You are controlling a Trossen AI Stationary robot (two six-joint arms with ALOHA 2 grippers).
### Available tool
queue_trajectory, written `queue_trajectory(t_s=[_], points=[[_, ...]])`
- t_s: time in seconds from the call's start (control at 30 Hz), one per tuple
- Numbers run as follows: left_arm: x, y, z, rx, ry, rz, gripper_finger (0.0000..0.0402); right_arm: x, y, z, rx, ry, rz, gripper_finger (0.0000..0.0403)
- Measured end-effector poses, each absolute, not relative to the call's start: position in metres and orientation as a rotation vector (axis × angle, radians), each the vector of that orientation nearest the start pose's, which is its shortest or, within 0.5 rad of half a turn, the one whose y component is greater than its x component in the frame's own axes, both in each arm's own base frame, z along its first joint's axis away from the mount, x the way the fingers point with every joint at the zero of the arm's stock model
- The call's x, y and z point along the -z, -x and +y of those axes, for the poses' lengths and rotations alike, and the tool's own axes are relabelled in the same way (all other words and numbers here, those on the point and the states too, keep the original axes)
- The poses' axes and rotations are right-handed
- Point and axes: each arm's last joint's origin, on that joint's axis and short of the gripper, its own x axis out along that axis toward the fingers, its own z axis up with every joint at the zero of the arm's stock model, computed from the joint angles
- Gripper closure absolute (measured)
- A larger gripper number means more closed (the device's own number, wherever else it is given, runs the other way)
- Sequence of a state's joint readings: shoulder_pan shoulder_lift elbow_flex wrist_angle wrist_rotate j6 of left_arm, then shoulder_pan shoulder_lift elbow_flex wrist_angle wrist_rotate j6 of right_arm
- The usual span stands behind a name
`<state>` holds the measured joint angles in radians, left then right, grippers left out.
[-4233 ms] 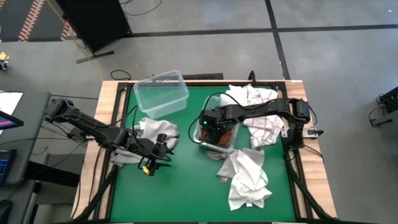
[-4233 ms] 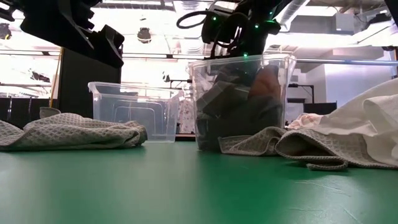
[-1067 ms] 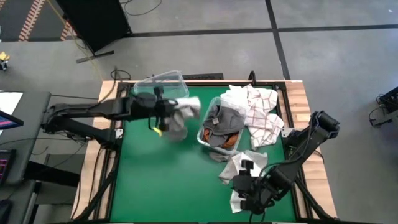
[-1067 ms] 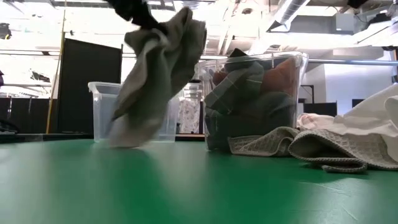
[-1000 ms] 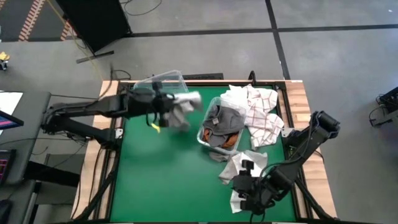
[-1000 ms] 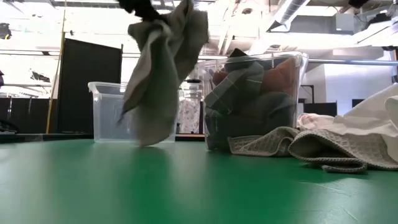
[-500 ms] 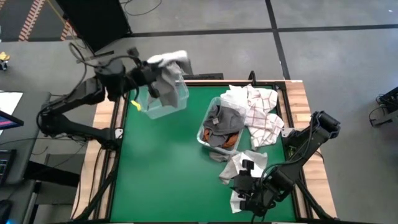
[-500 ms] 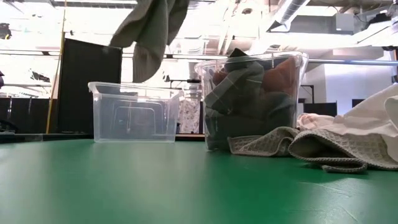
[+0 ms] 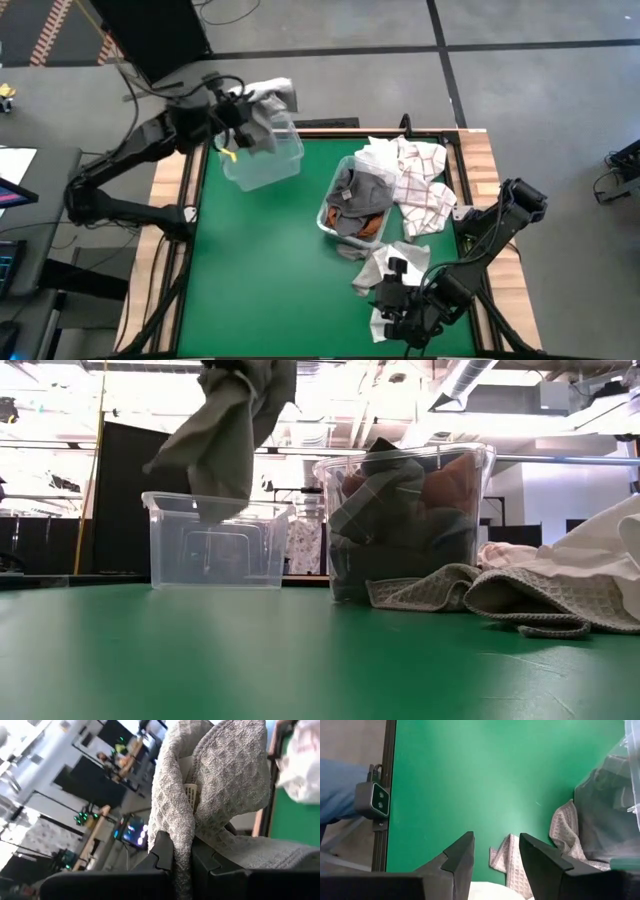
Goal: Sort towels by color in basket
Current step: Put the left gray towel into the left transparent bin
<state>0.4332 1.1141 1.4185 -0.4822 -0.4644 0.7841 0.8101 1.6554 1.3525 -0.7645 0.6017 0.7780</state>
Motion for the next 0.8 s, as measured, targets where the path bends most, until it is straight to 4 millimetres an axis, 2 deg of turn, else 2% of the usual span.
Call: queue_trajectory(t_s=[0.4,0.67,0.8], points=[[-0.367,-0.195,0.135,-0.689,-0.559,0.648,0.0386,-0.273,-0.244,0.239,0.109,-0.066,0.778,0.0218],[-0.307,-0.187,0.147,-0.634,-0.43,0.78,0.0386,-0.273,-0.243,0.241,0.101,-0.064,0.774,0.0218],[-0.286,-0.18,0.151,-0.641,-0.402,0.841,0.0384,-0.273,-0.243,0.241,0.116,-0.057,0.76,0.0218]])
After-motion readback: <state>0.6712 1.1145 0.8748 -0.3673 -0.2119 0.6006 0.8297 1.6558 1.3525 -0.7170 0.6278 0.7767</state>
